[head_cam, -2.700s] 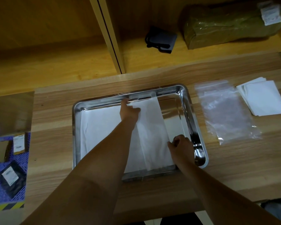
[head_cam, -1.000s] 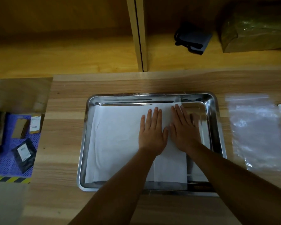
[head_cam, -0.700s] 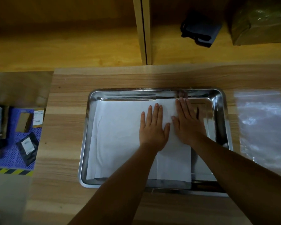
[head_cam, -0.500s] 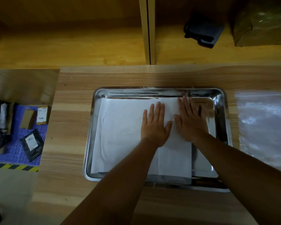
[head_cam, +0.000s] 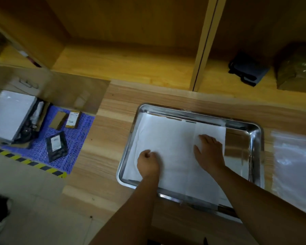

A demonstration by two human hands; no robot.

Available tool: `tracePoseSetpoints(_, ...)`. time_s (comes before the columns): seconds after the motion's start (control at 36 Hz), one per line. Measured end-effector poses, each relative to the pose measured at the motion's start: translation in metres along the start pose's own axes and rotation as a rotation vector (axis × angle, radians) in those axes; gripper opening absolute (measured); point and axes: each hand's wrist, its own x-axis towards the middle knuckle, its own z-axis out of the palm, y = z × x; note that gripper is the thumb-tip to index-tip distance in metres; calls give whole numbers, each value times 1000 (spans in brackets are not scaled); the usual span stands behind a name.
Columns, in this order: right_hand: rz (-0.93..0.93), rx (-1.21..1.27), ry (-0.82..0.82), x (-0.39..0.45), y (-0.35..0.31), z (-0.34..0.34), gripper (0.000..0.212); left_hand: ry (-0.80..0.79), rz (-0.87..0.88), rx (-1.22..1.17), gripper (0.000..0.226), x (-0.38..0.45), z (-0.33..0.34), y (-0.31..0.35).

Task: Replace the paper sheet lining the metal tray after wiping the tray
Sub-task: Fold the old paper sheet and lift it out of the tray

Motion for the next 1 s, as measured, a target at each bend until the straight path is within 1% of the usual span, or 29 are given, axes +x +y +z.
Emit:
tracePoseSetpoints(0.03, -41, 40, -7, 6, -21, 4, 47, 47, -122, -144, 27, 7, -14, -1)
tracePoseSetpoints(0.08, -10, 159, -14, 12, -38, 2, 40, 10, -333, -401, 26, 8, -16, 2)
tracePoseSetpoints(0.11, 0, 214, -15, 14, -49, 3, 37, -20, -415, -538, 25, 10, -19, 2)
tracePoseSetpoints(0.17, 25, 319, -28, 22, -74, 10, 28, -16, -555, -776, 18, 16, -26, 2)
tracePoseSetpoints(0.22, 77, 428, -49, 31, -97, 18, 21, -4, -624, -945, 5, 20, -31, 3)
tracePoseSetpoints(0.25, 116, 487, -75, 36, -109, 24, 18, -15, -639, -1018, 6, 23, -34, 2)
tracePoseSetpoints(0.33, 268, 664, -167, 47, -140, 38, 11, -34, -679, -1173, 20, 33, -41, 0)
tracePoseSetpoints(0.39, 353, 746, -188, 52, -156, 45, 11, -36, -696, -1224, 25, 39, -44, -2)
tracePoseSetpoints(0.5, 464, 820, -232, 65, -182, 56, 10, -92, -729, -1299, 33, 48, -49, -5)
tracePoseSetpoints(0.56, 508, 851, -237, 69, -190, 58, 15, -96, -756, -1333, 35, 47, -50, -4)
tracePoseSetpoints(0.61, 521, 850, -221, 73, -197, 62, 19, -83, -771, -1367, 37, 46, -50, -5)
tracePoseSetpoints(0.72, 534, 863, -195, 74, -201, 66, 15, -75, -782, -1379, 39, 43, -49, -6)
tracePoseSetpoints(0.86, 542, 916, -185, 71, -194, 70, 25, -86, -779, -1356, 39, 32, -47, -3)
tracePoseSetpoints(0.92, 550, 947, -209, 69, -190, 70, 28, -96, -781, -1354, 39, 28, -47, -2)
tracePoseSetpoints(1.0, 564, 1002, -279, 67, -186, 67, 31, -104, -794, -1329, 33, 18, -48, 3)
